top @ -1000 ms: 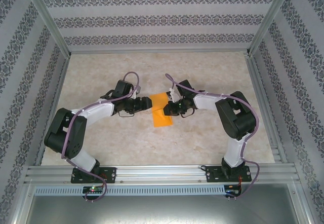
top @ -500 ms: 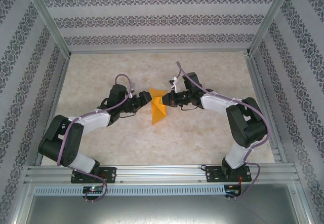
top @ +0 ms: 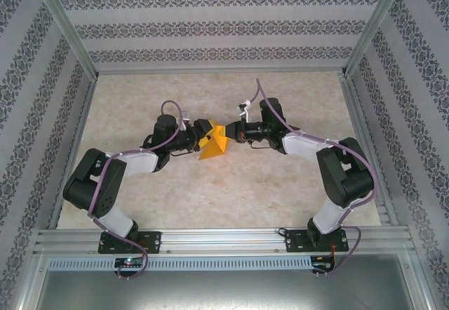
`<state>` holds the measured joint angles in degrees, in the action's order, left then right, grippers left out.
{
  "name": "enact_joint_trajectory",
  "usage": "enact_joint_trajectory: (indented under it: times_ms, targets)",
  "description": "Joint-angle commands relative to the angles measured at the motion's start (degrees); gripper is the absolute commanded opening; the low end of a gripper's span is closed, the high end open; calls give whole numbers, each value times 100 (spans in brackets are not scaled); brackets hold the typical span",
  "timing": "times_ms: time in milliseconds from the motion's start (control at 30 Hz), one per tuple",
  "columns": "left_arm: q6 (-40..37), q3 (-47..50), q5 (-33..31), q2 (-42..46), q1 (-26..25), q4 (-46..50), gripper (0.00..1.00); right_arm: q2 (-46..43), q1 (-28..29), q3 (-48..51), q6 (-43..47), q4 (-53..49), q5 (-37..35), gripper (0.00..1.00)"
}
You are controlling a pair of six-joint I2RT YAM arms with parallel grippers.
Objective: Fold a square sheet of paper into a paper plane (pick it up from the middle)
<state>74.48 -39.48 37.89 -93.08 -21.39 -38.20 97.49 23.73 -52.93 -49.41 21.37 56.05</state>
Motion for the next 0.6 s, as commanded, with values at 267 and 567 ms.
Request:
enact_joint_trajectory:
  times_ms: [267, 567]
  targets:
    - [348, -419, 504, -75, -146, -522, 46, 109, -168, 272, -457, 753, 143, 0]
    - [-30, -538, 597, 15, -147, 118, 40, 167, -254, 386, -588, 843, 119, 2]
